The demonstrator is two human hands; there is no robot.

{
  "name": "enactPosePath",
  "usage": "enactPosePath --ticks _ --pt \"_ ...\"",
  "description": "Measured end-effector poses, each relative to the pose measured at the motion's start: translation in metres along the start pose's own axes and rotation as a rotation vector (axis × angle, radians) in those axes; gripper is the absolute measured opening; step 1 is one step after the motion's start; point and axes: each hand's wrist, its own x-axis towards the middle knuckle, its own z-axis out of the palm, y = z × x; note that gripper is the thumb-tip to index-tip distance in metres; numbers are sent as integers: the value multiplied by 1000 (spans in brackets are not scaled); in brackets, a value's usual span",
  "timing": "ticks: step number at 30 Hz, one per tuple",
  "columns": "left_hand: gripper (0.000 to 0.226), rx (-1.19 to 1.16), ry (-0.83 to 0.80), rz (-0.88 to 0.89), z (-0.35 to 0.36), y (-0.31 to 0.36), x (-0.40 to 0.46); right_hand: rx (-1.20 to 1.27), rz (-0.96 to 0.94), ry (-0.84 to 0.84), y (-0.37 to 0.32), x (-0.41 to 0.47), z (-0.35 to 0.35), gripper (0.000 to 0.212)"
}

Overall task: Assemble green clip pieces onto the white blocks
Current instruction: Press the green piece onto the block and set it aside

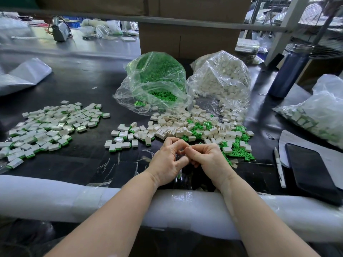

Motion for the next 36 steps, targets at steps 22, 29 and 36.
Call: enactPosePath --ticks 22,29,36 --pt "12 2 -32 -5 -1 3 -1 39 20 31 1 0 1 22" --pt "7 -88 1 -11 0 1 0 9 -12 31 -1 -1 3 26" --pt "11 -103 84 -2 1 -4 2 44 -22 133 -2 0 3 11"
